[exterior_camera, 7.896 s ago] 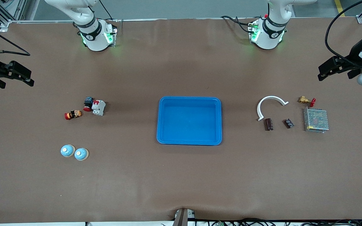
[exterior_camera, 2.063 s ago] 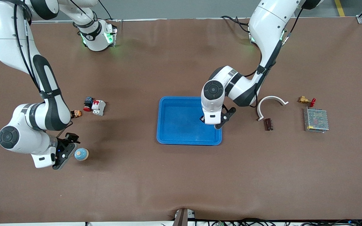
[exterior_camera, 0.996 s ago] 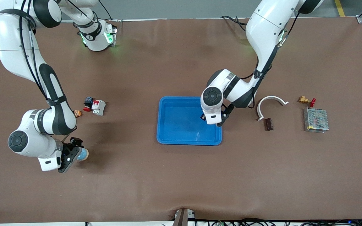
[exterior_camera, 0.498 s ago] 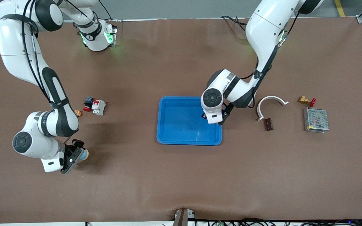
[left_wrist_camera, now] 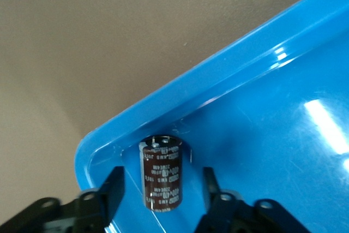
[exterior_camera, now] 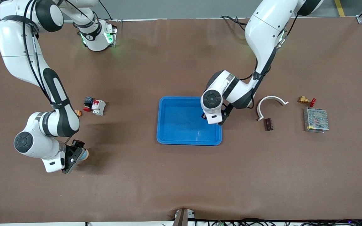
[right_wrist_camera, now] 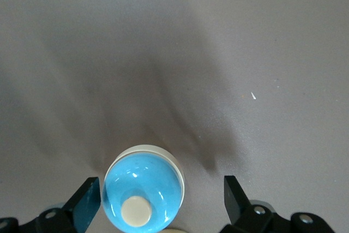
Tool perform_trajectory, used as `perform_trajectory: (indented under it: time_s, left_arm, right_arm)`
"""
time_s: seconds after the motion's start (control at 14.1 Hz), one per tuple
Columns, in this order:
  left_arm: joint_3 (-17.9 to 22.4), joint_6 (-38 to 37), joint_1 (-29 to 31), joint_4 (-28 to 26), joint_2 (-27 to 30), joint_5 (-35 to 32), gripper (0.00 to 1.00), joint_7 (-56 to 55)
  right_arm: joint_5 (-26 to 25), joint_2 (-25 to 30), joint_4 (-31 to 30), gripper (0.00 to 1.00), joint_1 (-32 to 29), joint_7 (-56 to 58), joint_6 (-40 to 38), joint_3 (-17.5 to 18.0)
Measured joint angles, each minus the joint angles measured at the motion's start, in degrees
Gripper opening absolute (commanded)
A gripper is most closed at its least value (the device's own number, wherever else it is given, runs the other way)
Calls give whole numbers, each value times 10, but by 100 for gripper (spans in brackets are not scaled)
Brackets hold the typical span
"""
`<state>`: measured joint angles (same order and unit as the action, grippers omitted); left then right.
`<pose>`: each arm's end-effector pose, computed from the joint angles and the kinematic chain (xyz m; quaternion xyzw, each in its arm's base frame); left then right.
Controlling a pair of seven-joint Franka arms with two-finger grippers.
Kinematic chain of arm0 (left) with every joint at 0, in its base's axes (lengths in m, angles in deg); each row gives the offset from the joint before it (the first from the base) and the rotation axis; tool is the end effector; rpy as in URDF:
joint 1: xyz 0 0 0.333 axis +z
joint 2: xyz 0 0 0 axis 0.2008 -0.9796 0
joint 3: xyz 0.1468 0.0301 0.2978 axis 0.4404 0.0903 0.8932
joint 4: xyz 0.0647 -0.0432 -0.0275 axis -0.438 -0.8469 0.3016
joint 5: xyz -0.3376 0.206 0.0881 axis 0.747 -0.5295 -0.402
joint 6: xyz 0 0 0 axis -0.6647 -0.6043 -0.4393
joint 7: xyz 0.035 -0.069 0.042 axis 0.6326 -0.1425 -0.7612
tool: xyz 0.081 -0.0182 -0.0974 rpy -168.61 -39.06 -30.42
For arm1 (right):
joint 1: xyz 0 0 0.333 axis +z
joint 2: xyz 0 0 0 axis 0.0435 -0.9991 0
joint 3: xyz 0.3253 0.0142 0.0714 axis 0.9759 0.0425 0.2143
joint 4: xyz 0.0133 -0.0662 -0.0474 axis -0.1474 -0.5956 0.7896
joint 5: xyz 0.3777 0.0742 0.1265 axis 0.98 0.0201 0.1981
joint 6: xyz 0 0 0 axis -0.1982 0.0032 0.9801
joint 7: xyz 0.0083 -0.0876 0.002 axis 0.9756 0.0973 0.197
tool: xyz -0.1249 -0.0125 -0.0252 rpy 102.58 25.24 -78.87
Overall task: Place electrolytic capacitor and blue bell in tray
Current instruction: 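Release the capacitor into the tray and move the left gripper to the other capacitor, then grasp the second capacitor with the left gripper while the right gripper grasps a bell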
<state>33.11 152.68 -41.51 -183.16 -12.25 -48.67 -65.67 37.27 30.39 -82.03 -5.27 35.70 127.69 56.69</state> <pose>0.5169 -0.4083 0.1670 -0.8728 -0.4685 0.0929 0.1001 0.7457 -0.0060 0.1760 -0.8591 -0.5113 -0.0206 0.0120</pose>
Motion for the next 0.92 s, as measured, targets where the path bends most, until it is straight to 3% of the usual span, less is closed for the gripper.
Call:
perform_trajectory:
  time_s: [0.21, 0.5, 0.92]
  left_arm:
    - [0, -18, 3, 16, 10, 0, 100, 0]
    - [2, -118, 29, 71, 50, 0, 100, 22]
    - [5, -203, 138, 85, 114, 0, 100, 257]
  right_arm:
    - [0, -2, 0, 100, -3, 9, 0, -1]
    - [0, -7, -1, 100, -5, 12, 1, -1]
    - [0, -11, -4, 100, -5, 14, 9, -1]
